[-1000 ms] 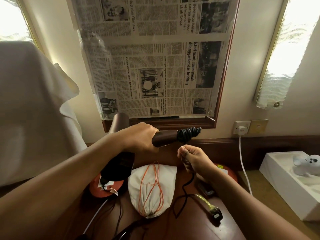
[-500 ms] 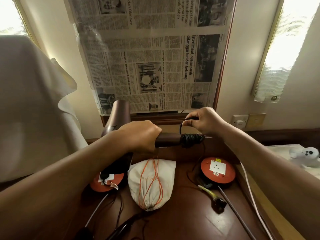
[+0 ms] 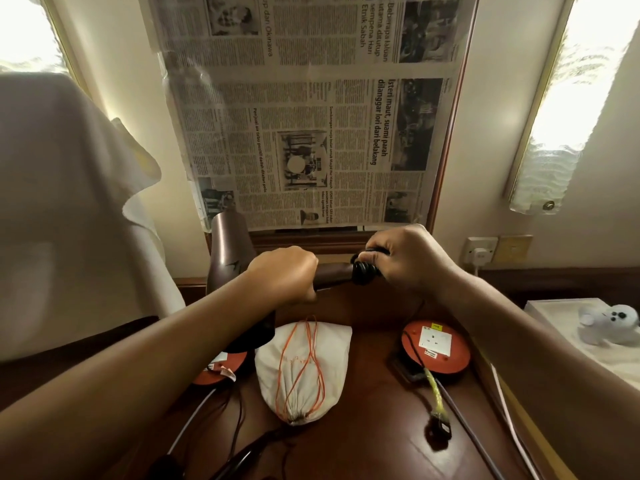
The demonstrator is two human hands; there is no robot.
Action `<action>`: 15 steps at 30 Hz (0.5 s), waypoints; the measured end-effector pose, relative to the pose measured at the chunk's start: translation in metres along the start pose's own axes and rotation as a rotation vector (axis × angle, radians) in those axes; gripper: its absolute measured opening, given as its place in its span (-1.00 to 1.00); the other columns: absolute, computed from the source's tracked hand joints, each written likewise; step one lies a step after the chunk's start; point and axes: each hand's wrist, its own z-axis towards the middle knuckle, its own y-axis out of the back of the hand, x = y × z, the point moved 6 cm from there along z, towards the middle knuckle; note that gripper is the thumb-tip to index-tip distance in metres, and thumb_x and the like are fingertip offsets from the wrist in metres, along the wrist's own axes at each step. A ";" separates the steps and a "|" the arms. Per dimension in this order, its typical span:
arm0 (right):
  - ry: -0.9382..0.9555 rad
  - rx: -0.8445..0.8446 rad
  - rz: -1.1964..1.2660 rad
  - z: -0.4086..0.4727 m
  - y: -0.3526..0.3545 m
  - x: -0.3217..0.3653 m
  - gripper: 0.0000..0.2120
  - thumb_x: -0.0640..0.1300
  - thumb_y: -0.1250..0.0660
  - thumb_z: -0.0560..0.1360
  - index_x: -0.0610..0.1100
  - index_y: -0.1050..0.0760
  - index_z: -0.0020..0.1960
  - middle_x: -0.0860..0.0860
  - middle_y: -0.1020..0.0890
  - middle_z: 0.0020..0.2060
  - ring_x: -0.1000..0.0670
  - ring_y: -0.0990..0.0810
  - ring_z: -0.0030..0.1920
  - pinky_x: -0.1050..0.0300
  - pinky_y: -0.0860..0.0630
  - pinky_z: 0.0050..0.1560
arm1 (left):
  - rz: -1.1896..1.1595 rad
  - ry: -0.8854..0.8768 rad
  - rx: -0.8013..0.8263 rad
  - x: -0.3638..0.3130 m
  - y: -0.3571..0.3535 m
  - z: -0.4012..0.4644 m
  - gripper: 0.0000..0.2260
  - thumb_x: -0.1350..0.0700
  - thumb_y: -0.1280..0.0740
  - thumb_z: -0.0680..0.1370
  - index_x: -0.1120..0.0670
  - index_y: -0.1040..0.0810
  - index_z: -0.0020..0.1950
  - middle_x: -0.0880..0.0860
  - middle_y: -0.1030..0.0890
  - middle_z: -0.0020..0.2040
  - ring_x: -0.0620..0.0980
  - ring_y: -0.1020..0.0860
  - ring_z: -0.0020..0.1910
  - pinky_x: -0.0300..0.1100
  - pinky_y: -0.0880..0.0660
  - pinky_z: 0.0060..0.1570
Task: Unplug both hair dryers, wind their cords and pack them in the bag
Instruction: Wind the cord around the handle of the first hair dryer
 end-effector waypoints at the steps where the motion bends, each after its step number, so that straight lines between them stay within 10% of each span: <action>1: -0.012 -0.017 0.014 -0.005 -0.001 0.003 -0.89 -0.10 -0.37 0.51 -0.10 -0.65 -0.10 0.02 -0.63 -0.32 0.05 -0.57 -0.31 0.08 -0.55 -0.26 | -0.009 0.013 -0.009 0.001 0.001 0.000 -0.73 0.00 -0.40 0.45 0.02 -0.51 0.11 -0.03 -0.50 -0.16 0.00 -0.54 -0.15 -0.10 -0.51 -0.14; 10: -0.346 0.027 0.424 -0.042 -0.042 -0.009 -0.62 -0.27 -0.18 0.59 -0.12 -0.39 0.39 0.09 -0.54 -0.20 0.26 -0.48 -0.43 0.41 -0.36 -0.43 | -0.090 0.091 -0.021 0.015 0.013 0.005 -0.68 -0.05 -0.40 0.46 0.01 -0.51 0.16 0.00 -0.55 -0.05 0.02 -0.55 -0.08 -0.08 -0.51 -0.09; 15: -0.446 0.089 0.714 -0.050 -0.063 -0.012 -0.77 -0.30 -0.19 0.59 -0.03 -0.50 0.12 0.00 -0.54 -0.30 0.13 -0.45 -0.39 0.25 -0.39 -0.38 | -0.093 0.083 -0.018 0.014 0.014 0.006 -0.69 -0.06 -0.40 0.45 0.00 -0.51 0.14 -0.02 -0.53 -0.08 0.01 -0.54 -0.09 -0.08 -0.51 -0.09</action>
